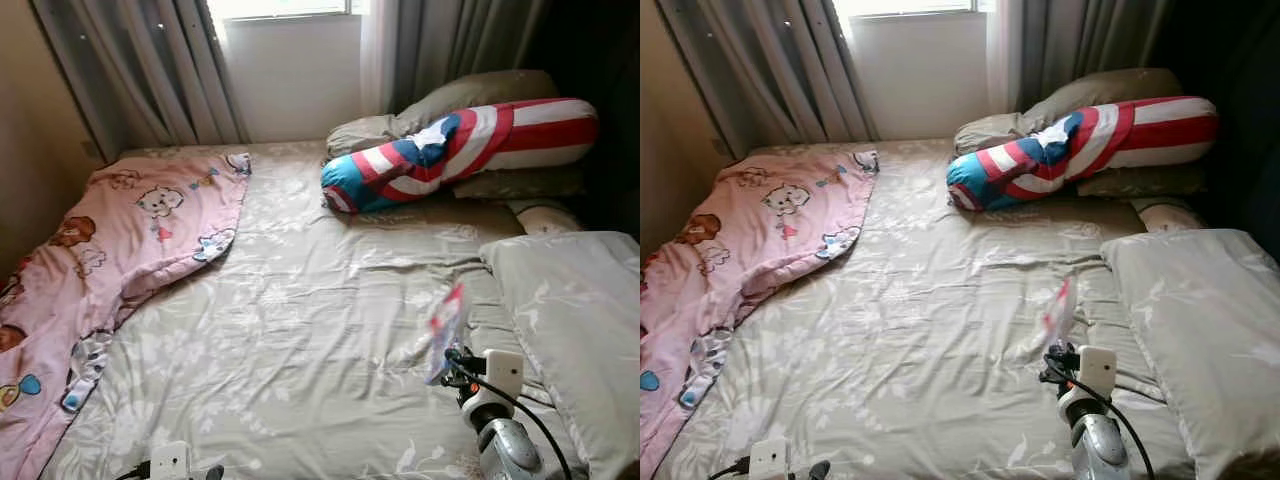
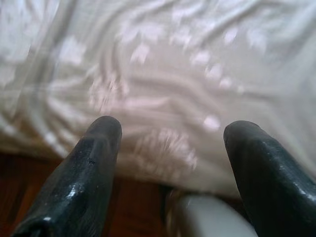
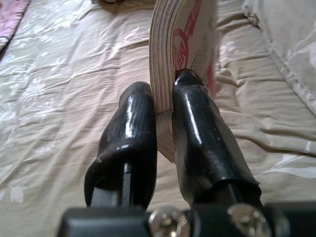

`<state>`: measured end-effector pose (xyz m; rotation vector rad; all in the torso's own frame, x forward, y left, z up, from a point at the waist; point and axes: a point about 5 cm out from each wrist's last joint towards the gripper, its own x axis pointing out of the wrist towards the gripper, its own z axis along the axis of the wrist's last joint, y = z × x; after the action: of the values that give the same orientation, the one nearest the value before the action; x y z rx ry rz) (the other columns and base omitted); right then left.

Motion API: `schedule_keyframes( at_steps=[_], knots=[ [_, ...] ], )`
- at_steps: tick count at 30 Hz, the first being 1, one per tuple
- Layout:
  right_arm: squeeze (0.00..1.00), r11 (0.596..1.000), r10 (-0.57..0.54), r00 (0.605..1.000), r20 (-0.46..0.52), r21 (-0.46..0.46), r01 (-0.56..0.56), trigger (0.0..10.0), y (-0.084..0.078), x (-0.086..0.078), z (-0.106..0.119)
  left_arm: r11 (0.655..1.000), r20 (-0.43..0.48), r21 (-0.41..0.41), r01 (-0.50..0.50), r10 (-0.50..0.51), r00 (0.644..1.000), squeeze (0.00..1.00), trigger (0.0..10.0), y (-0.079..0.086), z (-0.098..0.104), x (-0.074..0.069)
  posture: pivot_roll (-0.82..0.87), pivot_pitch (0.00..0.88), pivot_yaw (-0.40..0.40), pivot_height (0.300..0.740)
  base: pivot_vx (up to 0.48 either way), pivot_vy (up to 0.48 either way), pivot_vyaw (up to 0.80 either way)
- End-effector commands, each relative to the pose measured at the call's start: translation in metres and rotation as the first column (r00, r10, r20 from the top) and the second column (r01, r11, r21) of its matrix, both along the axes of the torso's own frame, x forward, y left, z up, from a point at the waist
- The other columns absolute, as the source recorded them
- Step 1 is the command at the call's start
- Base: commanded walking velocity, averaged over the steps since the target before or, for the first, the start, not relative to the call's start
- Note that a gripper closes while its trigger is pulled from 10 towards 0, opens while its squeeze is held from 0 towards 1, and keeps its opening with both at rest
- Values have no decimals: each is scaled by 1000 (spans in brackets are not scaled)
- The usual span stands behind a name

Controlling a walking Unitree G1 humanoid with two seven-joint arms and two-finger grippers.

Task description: Clean up the room

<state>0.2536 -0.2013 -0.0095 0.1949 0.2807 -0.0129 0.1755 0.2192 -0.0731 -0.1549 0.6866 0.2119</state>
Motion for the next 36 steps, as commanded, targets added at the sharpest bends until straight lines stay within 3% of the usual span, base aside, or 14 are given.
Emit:
schedule_keyframes(
  at_steps=[1, 2, 4, 7, 8, 15, 19, 22, 28, 36],
  knots=[
    [0, 1000, 31, 997, 73, 0, -31, 10000, 4, 6, 10, 1000, 129, 22, -12, 9, 992, 0, 10000, 6, 15, 18, -139, 0, 37, 739, 0, 0, 0],
    [0, 999, 34, 997, 75, 0, -34, 10000, 4, 6, 11, 999, 233, 51, 2, -14, 972, 0, 10000, 7, 29, 33, -133, 0, 34, 739, 0, 0, 0],
    [0, 999, 45, 996, 73, -13, -44, 10000, 4, 5, 11, 994, 355, 105, 23, -59, 933, 0, 10000, 8, 48, 50, -133, 0, 34, 739, 0, 0, 0],
    [0, 998, 55, 996, 77, -21, -54, 10000, 4, 5, 11, 988, 441, 150, 31, -94, 893, 0, 10000, 11, 65, 61, -135, 0, 35, 739, 0, 0, 0],
    [0, 998, 55, 995, 81, -15, -54, 10000, 4, 5, 12, 986, 497, 167, 24, -105, 861, 0, 10000, 11, 77, 68, -137, 0, 37, 739, 0, 0, 0],
    [0, 998, 65, 995, 81, -17, -64, 10000, 6, 4, 13, 983, 606, 167, 72, -160, 779, 0, 10000, -10, 102, 84, -153, 0, 42, 739, 0, 0, 0],
    [0, 997, 68, 995, 73, -34, -66, 10000, 5, 7, 15, 982, 623, 164, 90, -174, 763, 0, 10000, -17, 107, 83, -153, 0, 42, 739, 0, 0, 0],
    [0, 997, 65, 997, 51, -49, -63, 10000, 3, 8, 14, 985, 625, 158, 75, -158, 765, 0, 10000, -17, 110, 83, -153, 0, 40, 739, 0, 0, 0],
    [0, 997, 64, 996, 59, -54, -61, 10000, 2, 8, 17, 987, 627, 150, 49, -133, 767, 0, 10000, -17, 117, 83, -144, 0, 27, 695, 0, 0, 0],
    [0, 998, 29, 996, 84, -55, -24, 10000, 0, 8, 20, 989, 624, 142, 49, -128, 771, 0, 10000, -20, 118, 86, -145, 0, 31, 695, 0, 0, 0]
  ],
)
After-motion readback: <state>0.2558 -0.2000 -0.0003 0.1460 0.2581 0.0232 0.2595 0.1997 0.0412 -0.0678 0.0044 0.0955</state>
